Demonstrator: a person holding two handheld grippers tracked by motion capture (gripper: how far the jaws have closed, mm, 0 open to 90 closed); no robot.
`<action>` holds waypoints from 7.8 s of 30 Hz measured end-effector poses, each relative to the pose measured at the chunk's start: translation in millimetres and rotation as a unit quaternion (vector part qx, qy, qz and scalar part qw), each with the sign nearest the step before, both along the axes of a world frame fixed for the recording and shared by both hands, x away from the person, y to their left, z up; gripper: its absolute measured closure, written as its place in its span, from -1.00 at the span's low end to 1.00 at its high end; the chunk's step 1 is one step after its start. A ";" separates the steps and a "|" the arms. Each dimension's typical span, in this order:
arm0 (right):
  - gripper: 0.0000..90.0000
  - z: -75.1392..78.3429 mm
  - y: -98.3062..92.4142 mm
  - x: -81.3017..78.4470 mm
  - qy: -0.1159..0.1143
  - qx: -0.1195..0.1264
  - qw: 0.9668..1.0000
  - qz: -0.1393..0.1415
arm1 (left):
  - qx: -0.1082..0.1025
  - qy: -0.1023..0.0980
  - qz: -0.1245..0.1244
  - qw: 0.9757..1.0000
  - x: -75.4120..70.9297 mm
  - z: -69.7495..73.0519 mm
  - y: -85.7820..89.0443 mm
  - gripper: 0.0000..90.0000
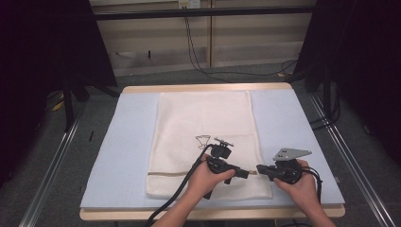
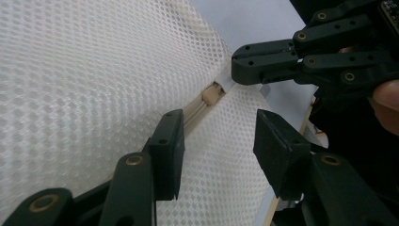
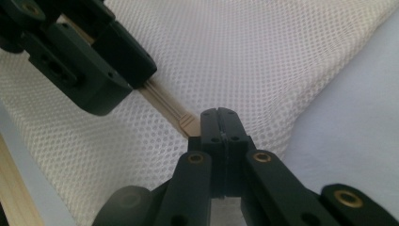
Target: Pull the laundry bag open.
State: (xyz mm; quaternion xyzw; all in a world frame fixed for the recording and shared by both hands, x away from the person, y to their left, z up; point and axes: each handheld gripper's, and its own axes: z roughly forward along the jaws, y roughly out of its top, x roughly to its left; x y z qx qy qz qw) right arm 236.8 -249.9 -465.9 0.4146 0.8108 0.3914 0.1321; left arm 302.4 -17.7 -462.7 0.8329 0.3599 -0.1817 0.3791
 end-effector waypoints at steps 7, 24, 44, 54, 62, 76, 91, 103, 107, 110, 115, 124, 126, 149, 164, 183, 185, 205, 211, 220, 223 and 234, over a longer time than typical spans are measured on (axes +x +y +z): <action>1.00 -4.0 -10.2 1.5 0.010 -0.011 1.000 -0.025 | -0.002 0.030 0.012 0.999 4.3 -10.2 -9.5 0.32; 1.00 -10.0 -5.8 3.7 0.019 -0.030 0.999 -0.024 | -0.008 0.059 0.063 0.996 5.2 -20.5 -29.8 0.58; 1.00 -11.2 -2.0 1.0 0.006 -0.056 0.998 -0.011 | -0.017 0.109 0.087 0.990 7.7 -24.8 -38.6 0.94; 1.00 -10.8 -1.0 1.3 0.002 -0.068 0.998 -0.002 | -0.011 0.116 0.092 0.989 8.6 -23.7 -37.0 0.94; 1.00 -10.5 -0.6 2.0 -0.001 -0.072 0.997 0.003 | 0.005 0.119 0.100 0.988 11.0 -18.1 -27.7 0.94; 1.00 -10.6 -0.7 2.2 0.000 -0.071 0.997 0.003 | 0.008 0.129 0.101 0.986 15.4 -12.6 -1.1 0.94; 1.00 -10.7 -1.4 3.0 0.002 -0.067 0.998 0.004 | 0.014 0.140 0.112 0.984 19.2 -9.3 26.2 0.94; 1.00 -10.6 -1.3 2.9 0.004 -0.066 0.998 0.001 | 0.013 0.137 0.117 0.983 21.2 -6.9 46.4 0.94; 1.00 -10.6 -1.4 3.0 0.004 -0.066 0.998 0.002 | 0.013 0.139 0.120 0.983 21.8 -6.0 52.4 0.94; 1.00 -10.6 -1.5 3.0 0.005 -0.065 0.998 0.002 | 0.013 0.142 0.118 0.983 22.5 -5.8 57.0 0.94; 1.00 -10.5 -1.3 3.0 0.006 -0.065 0.998 0.001 | 0.014 0.142 0.118 0.983 23.0 -4.9 62.9 0.94; 1.00 -10.4 -1.1 2.9 0.007 -0.065 0.998 0.000 | 0.017 0.140 0.128 0.982 24.2 -3.1 77.5 0.94; 1.00 -10.4 -1.6 3.2 0.007 -0.064 0.998 0.001 | 0.013 0.144 0.127 0.981 24.6 -2.9 81.2 0.94; 1.00 -11.2 -2.7 2.7 0.008 -0.057 0.998 -0.003 | 0.014 0.139 0.129 0.982 24.4 1.1 103.0 0.94; 1.00 -9.8 -0.9 3.4 0.010 -0.067 0.998 -0.001 | 0.013 0.131 0.145 0.981 23.2 9.2 125.7 0.94; 1.00 -10.0 -1.8 4.1 0.012 -0.061 0.998 0.000 | 0.001 0.143 0.178 0.974 20.2 8.5 182.9 0.94; 1.00 -10.1 -1.7 4.1 0.012 -0.061 0.998 0.000 | 0.000 0.146 0.182 0.972 19.9 8.7 187.3 0.94; 1.00 -10.2 -1.4 3.9 0.009 -0.063 0.998 0.000 | -0.001 0.143 0.213 0.966 15.2 8.3 240.8 0.94; 1.00 -10.0 -1.4 4.0 0.009 -0.064 0.998 -0.001 | 0.001 0.142 0.227 0.964 13.5 11.5 251.1 0.94; 1.00 -10.0 -1.3 4.0 0.010 -0.063 0.998 -0.002 | -0.012 0.148 0.261 0.954 12.2 10.6 287.4 0.94; 1.00 -9.8 -1.3 4.1 0.011 -0.064 0.998 -0.002 | -0.019 0.153 0.270 0.951 11.8 7.6 300.2 0.94; 1.00 -10.0 -1.9 3.9 0.010 -0.062 0.998 0.000 | -0.024 0.157 0.270 0.950 11.7 0.5 309.3 0.93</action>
